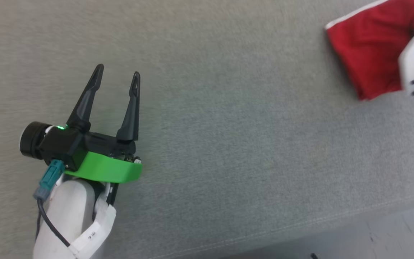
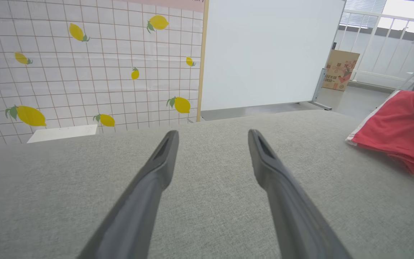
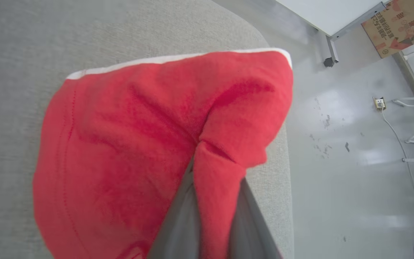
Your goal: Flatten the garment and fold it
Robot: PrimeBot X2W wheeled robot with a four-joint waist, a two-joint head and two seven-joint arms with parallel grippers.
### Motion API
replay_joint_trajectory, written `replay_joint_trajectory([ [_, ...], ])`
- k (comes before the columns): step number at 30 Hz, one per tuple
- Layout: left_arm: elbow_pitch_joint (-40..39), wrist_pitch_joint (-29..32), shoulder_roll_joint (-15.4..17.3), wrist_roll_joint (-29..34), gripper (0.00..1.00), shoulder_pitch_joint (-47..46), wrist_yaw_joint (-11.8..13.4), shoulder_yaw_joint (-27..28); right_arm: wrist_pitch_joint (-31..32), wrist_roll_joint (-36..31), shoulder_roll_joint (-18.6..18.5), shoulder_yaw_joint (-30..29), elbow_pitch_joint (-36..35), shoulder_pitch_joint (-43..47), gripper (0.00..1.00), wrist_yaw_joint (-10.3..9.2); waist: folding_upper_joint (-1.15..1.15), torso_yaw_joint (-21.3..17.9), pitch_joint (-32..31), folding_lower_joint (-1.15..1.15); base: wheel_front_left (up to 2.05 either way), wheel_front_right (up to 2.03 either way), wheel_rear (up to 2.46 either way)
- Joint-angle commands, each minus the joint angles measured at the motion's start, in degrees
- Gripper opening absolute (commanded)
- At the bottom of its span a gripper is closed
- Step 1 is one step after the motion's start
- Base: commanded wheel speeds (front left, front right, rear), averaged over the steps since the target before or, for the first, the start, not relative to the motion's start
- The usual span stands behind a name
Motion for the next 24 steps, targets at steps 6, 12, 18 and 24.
replay_joint_trajectory([
  [6, -0.4, -0.2, 2.1, 0.3, 1.0, -1.6, -0.4, -0.4, -6.0, -7.0, -1.3, -6.3, 3.9, -3.2, 0.0, -0.1, -0.01, -1.9, 6.7, -0.01, 0.0, 0.0, 0.0],
  [12, 0.1, -0.2, 1.4, -0.3, 1.0, -1.2, -0.1, -0.1, -8.5, -10.5, -0.5, -10.5, 6.5, -2.7, 1.0, -0.1, -0.01, 0.4, 4.8, -0.01, 0.0, 0.0, 0.0],
  [18, 2.1, -0.2, -1.8, -1.8, 1.0, 0.1, 0.0, 0.3, -12.7, -11.5, -0.7, -13.1, 6.7, 0.7, 1.0, -0.1, -0.01, 3.8, -1.8, -0.01, 0.0, 0.0, 0.0],
  [24, 5.7, -0.2, -4.4, -3.3, 1.0, 4.1, -0.1, 1.8, -20.7, -6.0, 1.7, -13.2, 3.0, 7.9, 1.0, -0.1, -0.01, 7.2, -10.7, -0.01, 0.0, 0.0, 0.0],
])
